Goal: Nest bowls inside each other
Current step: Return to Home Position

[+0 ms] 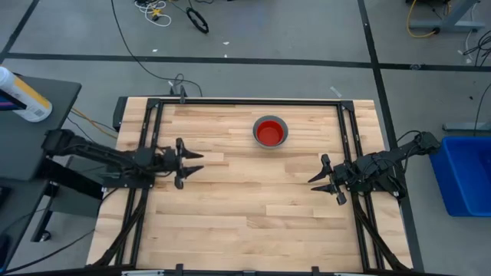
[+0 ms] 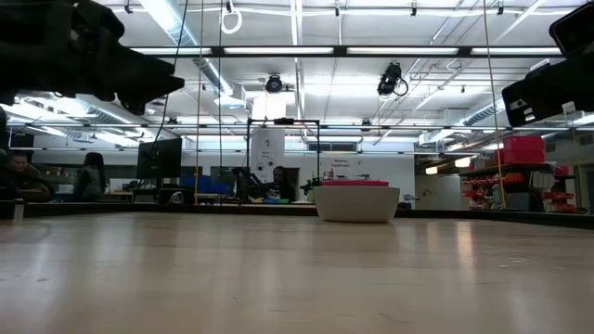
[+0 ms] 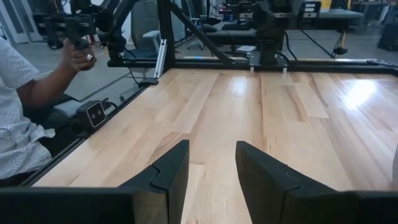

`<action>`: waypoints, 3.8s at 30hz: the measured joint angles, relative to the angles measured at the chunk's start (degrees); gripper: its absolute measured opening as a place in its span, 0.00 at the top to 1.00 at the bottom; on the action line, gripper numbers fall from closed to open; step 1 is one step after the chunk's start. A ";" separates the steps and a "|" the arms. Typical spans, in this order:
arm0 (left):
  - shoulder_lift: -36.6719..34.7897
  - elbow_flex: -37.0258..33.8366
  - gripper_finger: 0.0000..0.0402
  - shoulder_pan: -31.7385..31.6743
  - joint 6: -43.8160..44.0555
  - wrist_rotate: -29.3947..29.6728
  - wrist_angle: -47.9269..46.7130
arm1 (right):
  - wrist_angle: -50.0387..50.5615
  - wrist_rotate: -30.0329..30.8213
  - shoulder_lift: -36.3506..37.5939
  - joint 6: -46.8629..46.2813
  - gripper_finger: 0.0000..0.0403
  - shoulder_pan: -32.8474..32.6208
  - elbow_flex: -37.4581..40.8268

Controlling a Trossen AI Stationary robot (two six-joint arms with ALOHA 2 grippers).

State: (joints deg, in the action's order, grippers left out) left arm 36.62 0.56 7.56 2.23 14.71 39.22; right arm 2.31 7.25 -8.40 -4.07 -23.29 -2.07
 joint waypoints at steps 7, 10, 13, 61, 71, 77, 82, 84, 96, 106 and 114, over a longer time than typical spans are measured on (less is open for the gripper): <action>-3.85 0.00 0.51 7.96 1.05 3.53 -6.88 | 0.00 0.04 0.00 -1.77 0.65 0.00 0.00; -8.28 0.00 0.51 9.75 3.09 3.69 -11.95 | -0.02 0.07 0.00 -2.60 0.65 0.00 0.00; -14.06 0.00 0.51 11.58 2.63 3.70 -14.23 | 0.00 -0.25 0.00 -2.80 0.65 0.00 0.00; -35.88 -0.15 0.51 0.42 1.57 2.65 -35.12 | -0.21 0.78 -0.55 -0.01 0.65 0.00 0.02; -35.88 -0.13 0.51 0.42 0.10 2.70 -35.34 | -10.06 -3.44 -0.63 5.44 0.65 5.36 1.53; -35.86 -0.13 0.51 0.42 -1.18 2.22 -35.54 | -7.86 -9.27 -0.63 3.43 0.65 12.25 1.53; -35.86 -0.15 0.51 0.42 -1.19 2.19 -35.62 | -3.92 -8.63 -0.64 5.27 0.65 15.77 1.53; -35.86 -0.15 0.51 0.42 -1.19 2.19 -35.65 | -3.30 -7.31 -0.63 7.21 0.65 16.32 1.53; -35.86 -0.20 0.51 0.42 -2.61 2.19 -35.24 | -2.99 -5.97 -2.89 9.07 0.65 16.96 1.51; -35.86 -0.20 0.51 0.42 -4.16 2.19 -35.17 | -3.04 -5.95 -2.89 9.07 0.65 16.96 1.51; -35.86 -0.20 0.51 0.42 -8.84 2.19 -35.12 | -3.06 -5.95 -2.89 9.08 0.65 16.96 1.51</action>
State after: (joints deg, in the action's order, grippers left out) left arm 0.75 0.36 7.99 -6.61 16.91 4.10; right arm -0.75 1.30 -11.29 5.01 -6.33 -0.56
